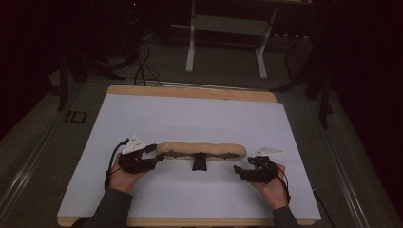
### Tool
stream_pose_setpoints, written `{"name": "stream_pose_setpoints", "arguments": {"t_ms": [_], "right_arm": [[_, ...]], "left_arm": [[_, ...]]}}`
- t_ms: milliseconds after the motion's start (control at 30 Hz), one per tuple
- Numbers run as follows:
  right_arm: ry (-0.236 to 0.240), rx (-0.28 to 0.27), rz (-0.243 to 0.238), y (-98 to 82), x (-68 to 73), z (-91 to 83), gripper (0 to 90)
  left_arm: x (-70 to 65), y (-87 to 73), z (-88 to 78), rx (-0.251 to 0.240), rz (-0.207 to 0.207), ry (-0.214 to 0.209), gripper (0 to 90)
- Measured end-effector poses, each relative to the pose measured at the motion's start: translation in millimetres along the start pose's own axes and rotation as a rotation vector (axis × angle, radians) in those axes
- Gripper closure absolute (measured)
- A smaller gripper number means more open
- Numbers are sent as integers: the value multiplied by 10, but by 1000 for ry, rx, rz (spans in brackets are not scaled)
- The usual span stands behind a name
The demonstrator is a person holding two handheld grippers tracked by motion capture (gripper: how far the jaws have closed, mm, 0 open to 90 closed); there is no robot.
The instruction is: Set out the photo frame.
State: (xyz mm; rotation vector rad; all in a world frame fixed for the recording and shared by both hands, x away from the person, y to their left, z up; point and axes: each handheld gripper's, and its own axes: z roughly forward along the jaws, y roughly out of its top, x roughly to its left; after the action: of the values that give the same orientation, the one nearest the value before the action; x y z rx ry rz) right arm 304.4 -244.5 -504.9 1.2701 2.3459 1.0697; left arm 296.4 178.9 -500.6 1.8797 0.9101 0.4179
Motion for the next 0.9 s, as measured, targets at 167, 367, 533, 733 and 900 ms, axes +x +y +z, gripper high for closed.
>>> {"name": "stream_pose_setpoints", "arguments": {"t_ms": [167, 367, 533, 733, 900], "right_arm": [[23, -3, 0, 10, 23, 8, 242], [44, 6, -10, 10, 61, 39, 195], [43, 12, -38, 22, 106, 55, 205], [33, 1, -55, 24, 170, 78, 395], [37, -41, -62, 27, 258, 99, 644]], "left_arm": [[30, 20, -103, -62, -34, -42, 472], [49, 56, -196, -109, -46, -50, 486], [75, 87, -239, -133, -55, -36, 505], [86, 113, -245, -121, -60, 4, 566], [97, 128, -204, -91, -48, 63, 639]]}}
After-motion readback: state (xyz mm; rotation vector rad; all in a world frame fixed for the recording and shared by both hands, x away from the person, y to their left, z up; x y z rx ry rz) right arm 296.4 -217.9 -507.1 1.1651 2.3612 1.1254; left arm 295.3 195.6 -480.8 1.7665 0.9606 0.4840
